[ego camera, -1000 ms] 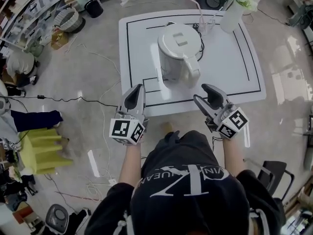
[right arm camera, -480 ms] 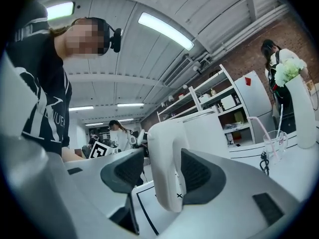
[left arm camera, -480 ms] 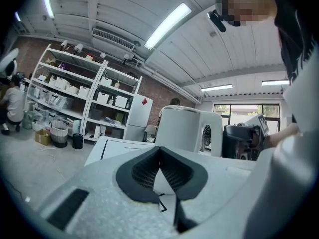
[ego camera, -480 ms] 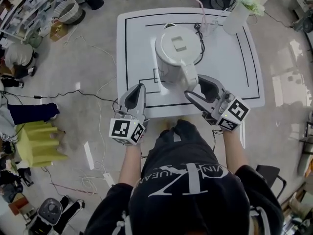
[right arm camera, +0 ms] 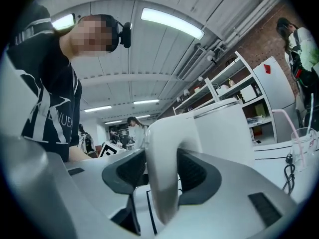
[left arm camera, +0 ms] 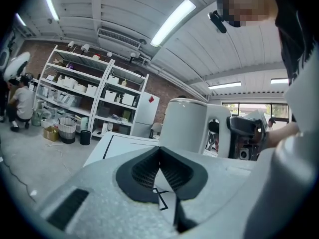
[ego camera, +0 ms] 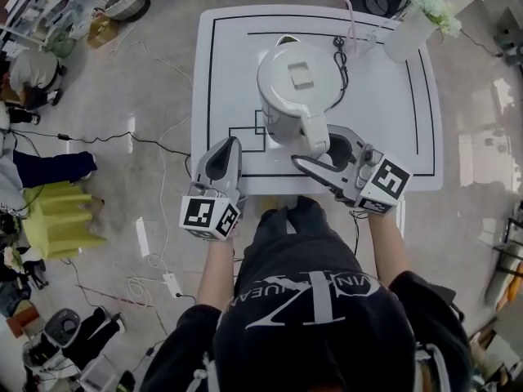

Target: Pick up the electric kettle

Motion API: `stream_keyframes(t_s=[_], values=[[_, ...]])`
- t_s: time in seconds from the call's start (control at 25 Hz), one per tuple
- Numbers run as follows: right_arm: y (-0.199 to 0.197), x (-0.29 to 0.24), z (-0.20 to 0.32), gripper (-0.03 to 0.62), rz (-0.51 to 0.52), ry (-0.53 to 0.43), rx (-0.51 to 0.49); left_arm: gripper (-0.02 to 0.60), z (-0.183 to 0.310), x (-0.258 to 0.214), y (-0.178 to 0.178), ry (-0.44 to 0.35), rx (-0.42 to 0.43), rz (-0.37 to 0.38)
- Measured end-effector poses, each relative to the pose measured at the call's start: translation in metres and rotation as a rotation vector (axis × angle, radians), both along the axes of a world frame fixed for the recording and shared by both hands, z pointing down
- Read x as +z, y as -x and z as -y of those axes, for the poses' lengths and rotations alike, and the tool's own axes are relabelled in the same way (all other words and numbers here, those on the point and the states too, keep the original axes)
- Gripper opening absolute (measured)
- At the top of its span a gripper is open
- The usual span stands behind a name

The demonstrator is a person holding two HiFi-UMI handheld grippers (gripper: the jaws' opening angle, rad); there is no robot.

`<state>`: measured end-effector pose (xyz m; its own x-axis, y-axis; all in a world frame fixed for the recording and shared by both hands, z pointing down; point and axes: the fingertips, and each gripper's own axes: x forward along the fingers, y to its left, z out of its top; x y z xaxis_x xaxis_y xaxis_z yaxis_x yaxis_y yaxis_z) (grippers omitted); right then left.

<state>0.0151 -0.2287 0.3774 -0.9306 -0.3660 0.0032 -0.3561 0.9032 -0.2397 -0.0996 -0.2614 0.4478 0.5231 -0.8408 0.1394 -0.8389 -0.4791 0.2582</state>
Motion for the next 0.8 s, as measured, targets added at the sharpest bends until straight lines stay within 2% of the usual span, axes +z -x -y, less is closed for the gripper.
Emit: stream_keyframes(t_s=[0.2, 0.36, 0.48, 0.64, 0.8], values=[[0.010, 0.001, -0.004, 0.183, -0.015, 0.013, -0.063, 0.006, -0.003, 0.008, 0.001, 0.020, -0.018, 0.008], [0.014, -0.001, -0.004, 0.183, -0.055, -0.028, -0.059, 0.006, -0.007, 0.012, 0.007, 0.039, -0.036, 0.008], [0.015, 0.000, -0.002, 0.139, -0.069, -0.068, -0.035, 0.006, -0.009, 0.018, 0.010, 0.054, -0.049, 0.008], [0.013, -0.002, 0.000, 0.123, -0.021, -0.068, -0.030, 0.006, -0.013, 0.023, 0.012, 0.062, -0.054, 0.006], [0.007, -0.014, 0.014, 0.121, 0.075, -0.059, -0.010, 0.006, -0.014, 0.026, 0.016, 0.070, -0.064, 0.006]])
